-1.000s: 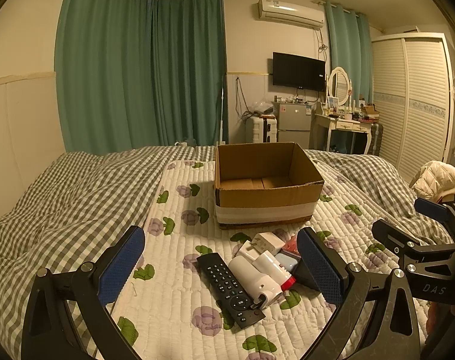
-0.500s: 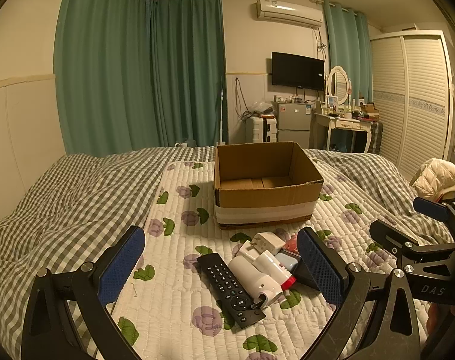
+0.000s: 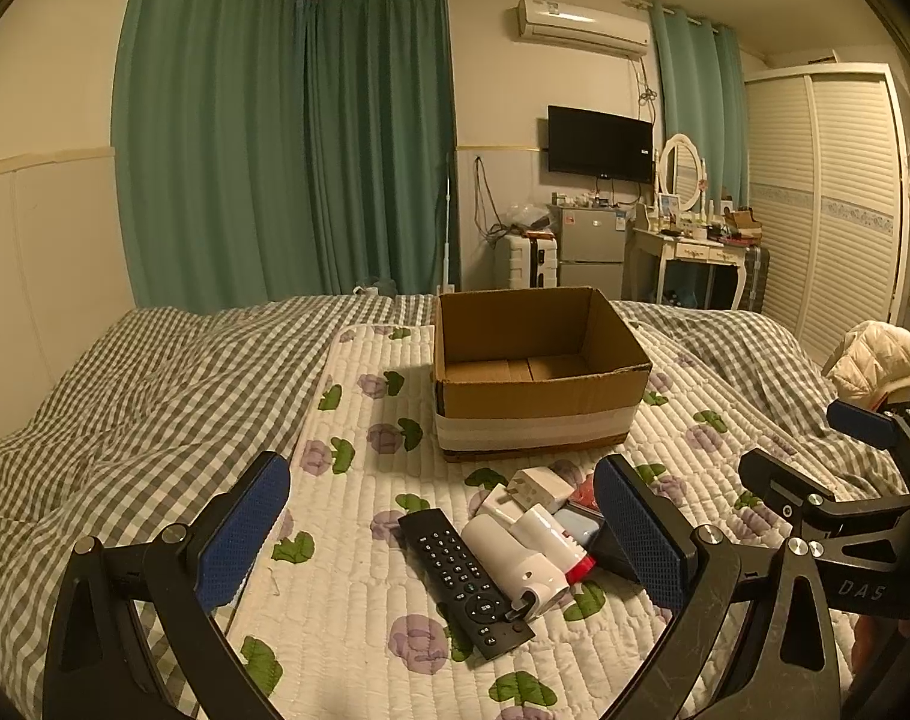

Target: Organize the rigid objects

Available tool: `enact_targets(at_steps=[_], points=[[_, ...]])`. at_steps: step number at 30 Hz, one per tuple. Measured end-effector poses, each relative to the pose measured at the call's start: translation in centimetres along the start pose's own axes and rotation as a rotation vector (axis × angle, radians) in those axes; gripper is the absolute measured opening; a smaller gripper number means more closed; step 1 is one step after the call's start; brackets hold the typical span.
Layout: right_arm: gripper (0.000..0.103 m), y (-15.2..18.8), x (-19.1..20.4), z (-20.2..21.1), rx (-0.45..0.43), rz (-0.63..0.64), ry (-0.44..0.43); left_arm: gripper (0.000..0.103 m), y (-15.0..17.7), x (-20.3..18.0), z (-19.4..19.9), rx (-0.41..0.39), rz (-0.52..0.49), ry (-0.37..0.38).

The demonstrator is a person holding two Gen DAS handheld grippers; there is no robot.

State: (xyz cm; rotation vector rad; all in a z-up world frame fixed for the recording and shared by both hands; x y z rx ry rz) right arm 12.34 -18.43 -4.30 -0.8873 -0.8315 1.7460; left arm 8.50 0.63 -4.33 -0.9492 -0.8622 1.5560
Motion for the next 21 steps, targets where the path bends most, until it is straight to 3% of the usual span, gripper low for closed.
enact_targets(at_steps=[21], points=[[0.103,-1.5,0.5,1.7,-0.021,0.016,-0.006,0.103,-1.7,-0.1,2.1,-0.030,0.019,-0.017]])
Point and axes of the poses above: each gripper's, at about its wrist camera, not at the fingertips, and z roughly against the way its jaws point, x to its left, y to its underside, the point moved 9 cm from there along -z, roughly the way its jaws point, and after that the axes turned 11 degrees about z, right-handed, at the moved point
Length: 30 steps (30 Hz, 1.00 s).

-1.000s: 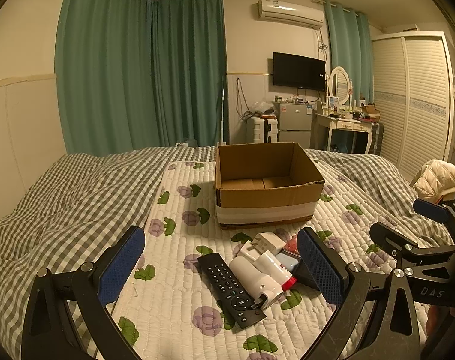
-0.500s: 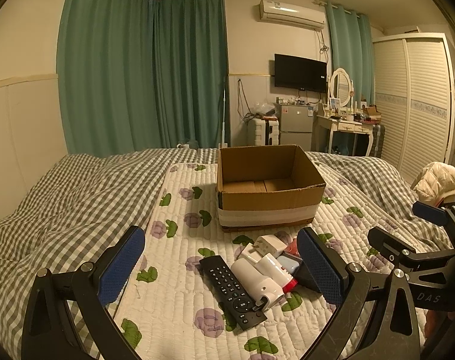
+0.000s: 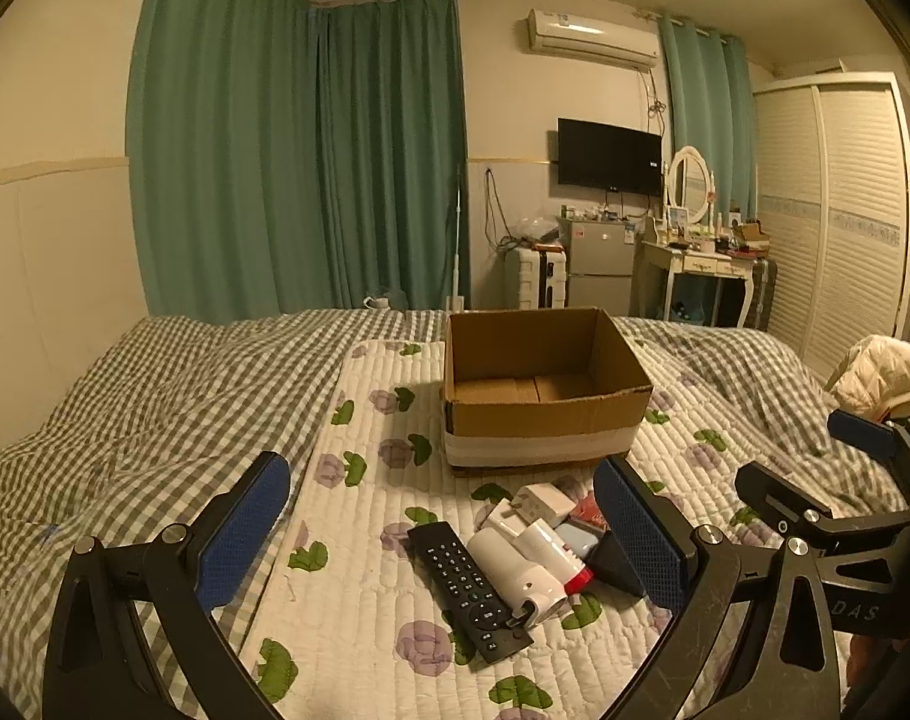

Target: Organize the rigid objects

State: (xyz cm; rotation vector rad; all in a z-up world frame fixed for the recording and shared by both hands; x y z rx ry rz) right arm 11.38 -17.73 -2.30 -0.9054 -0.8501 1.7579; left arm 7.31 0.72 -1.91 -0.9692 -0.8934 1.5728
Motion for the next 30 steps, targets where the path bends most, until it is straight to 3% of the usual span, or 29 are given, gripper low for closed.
enact_targets(at_steps=[6,12,21,30], points=[[0.103,-1.0,-0.3,0.4,0.009,0.023,0.016,0.103,-0.3,0.1,-0.8,0.029,-0.010,-0.019],[0.103,-0.5,0.1,-2.8,0.112,0.092,-0.045,0.103,4.0,0.4,-5.5,0.194,-0.028,-0.065],[0.103,1.8,0.3,-8.3,0.214,0.169,-0.101,0.090,12.3,3.2,-12.7,0.476,-0.026,-0.226],[0.103,4.8,-0.1,-11.5,0.292,0.109,-0.169,0.083,15.6,2.2,-16.6,0.621,-0.012,-0.225]])
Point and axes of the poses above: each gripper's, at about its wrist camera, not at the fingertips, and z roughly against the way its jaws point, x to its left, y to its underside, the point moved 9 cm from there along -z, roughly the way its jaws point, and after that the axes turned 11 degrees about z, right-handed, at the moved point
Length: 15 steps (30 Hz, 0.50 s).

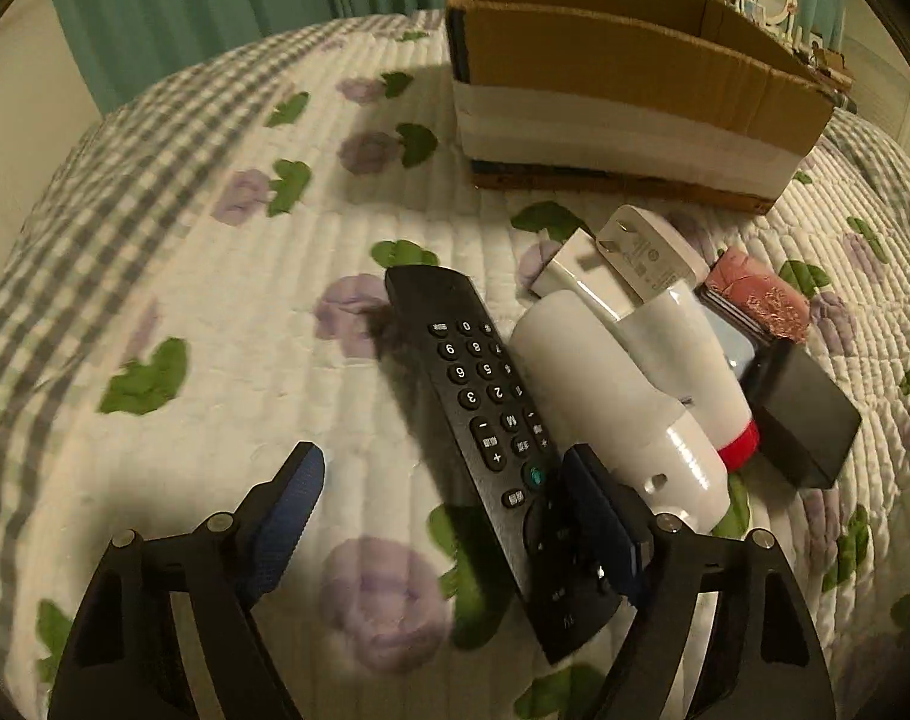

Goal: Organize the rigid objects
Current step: 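Grasp the black TV remote with the left tool while the right grasps the black power bank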

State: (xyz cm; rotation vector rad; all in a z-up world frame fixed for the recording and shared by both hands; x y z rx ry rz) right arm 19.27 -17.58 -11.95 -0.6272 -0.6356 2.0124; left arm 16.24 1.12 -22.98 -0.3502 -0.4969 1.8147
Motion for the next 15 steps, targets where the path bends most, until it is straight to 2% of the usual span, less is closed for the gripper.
enact_targets(at_steps=[2,6,7,8,10,13,15], points=[[0.103,0.2,-0.2,-0.4,0.014,-0.016,-0.013,0.079,-0.2,-0.1,-0.7,0.019,0.015,0.007],[0.103,1.0,0.1,-1.8,0.070,-0.017,-0.037,0.062,-0.5,-0.5,-1.4,0.036,0.010,0.014],[0.103,1.1,0.3,-2.2,0.086,-0.010,-0.043,0.047,-0.5,-0.9,-1.2,0.026,-0.019,0.021],[0.103,1.2,0.4,-2.6,0.094,-0.004,-0.045,0.044,-0.6,-1.1,-1.0,0.019,-0.043,0.020],[0.103,1.5,0.8,-3.5,0.121,0.011,-0.053,0.028,-0.7,-0.9,-0.5,-0.002,-0.064,0.002],[0.103,1.7,1.4,-4.8,0.151,0.037,-0.066,0.023,-0.6,-0.3,0.4,0.024,-0.020,0.080],[0.102,1.9,1.9,-5.7,0.172,0.058,-0.076,0.022,-0.7,0.0,1.0,0.016,-0.017,0.088]])
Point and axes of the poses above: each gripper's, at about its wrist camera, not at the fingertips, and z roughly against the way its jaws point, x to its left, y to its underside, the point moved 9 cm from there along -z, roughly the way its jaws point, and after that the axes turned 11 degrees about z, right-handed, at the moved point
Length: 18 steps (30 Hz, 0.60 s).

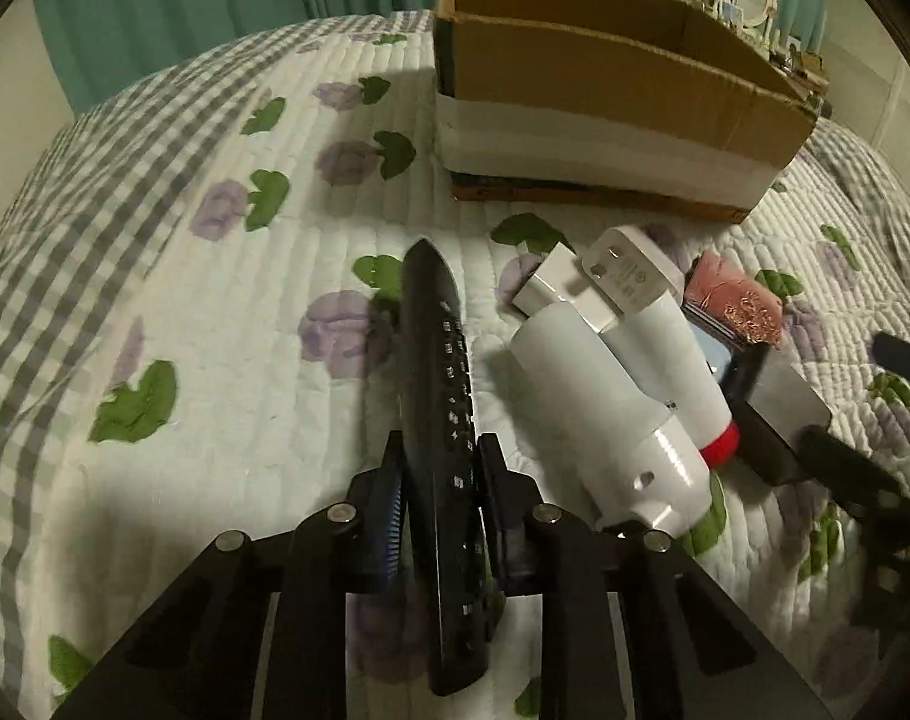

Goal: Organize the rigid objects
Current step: 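Grasp the black TV remote with the left tool while the right grasps the black power bank, then carry remote and power bank over the cardboard box and open both tools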

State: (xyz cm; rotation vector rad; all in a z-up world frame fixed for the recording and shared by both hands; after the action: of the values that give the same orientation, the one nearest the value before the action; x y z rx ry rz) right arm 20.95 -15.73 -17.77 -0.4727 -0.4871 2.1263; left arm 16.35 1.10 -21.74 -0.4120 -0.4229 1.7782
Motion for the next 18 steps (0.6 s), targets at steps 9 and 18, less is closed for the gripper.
enact_targets(at_steps=[9,18], points=[[0.070,0.7,1.5,-3.6,0.103,0.040,-0.065,0.020,-0.9,0.0,3.5,-0.059,0.013,0.065],[0.042,0.9,2.7,-3.9,0.110,0.079,-0.076,0.020,-3.5,-0.7,8.1,-0.155,-0.017,0.108]])
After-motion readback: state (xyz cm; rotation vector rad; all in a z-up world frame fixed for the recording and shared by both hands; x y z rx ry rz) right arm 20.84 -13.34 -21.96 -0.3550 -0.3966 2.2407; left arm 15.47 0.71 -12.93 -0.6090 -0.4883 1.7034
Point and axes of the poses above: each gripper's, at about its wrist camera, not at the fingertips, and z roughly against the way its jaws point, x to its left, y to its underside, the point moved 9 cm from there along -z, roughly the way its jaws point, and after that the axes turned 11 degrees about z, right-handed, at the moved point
